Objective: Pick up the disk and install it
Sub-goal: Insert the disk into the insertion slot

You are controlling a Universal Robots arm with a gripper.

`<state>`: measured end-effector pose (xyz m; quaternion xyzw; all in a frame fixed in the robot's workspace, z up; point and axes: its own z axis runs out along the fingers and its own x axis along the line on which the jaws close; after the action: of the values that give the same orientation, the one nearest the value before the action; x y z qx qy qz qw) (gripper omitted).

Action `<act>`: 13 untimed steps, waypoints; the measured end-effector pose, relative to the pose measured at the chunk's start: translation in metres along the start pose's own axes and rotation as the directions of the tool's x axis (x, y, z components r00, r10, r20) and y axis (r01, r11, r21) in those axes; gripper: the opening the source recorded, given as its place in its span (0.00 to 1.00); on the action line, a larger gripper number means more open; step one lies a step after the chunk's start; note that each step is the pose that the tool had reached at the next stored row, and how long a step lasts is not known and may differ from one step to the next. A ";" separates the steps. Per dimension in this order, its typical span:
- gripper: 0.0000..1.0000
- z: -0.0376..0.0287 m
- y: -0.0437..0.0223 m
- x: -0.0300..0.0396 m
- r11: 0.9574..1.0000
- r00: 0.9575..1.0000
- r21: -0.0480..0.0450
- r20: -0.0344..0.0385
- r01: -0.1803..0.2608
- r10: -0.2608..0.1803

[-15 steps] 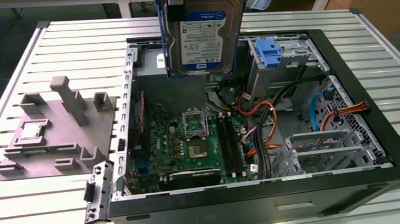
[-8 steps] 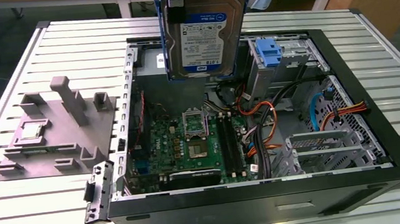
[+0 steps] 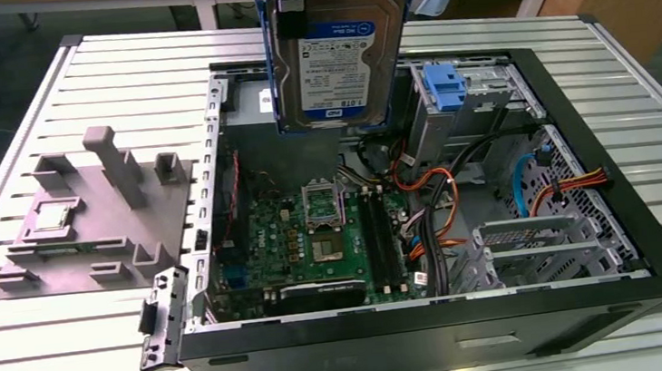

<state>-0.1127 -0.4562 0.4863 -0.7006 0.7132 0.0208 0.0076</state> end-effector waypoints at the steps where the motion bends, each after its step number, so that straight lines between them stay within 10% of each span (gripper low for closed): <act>1: 0.37 0.0000 0.0000 0.0003 1.000 1.000 0.000 0.000 0.000 0.000; 13: 0.37 -0.0005 -0.0005 0.0183 1.000 1.000 0.000 -0.001 0.000 0.000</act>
<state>-0.1125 -0.4745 0.4861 -0.7007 0.7132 0.0204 0.0073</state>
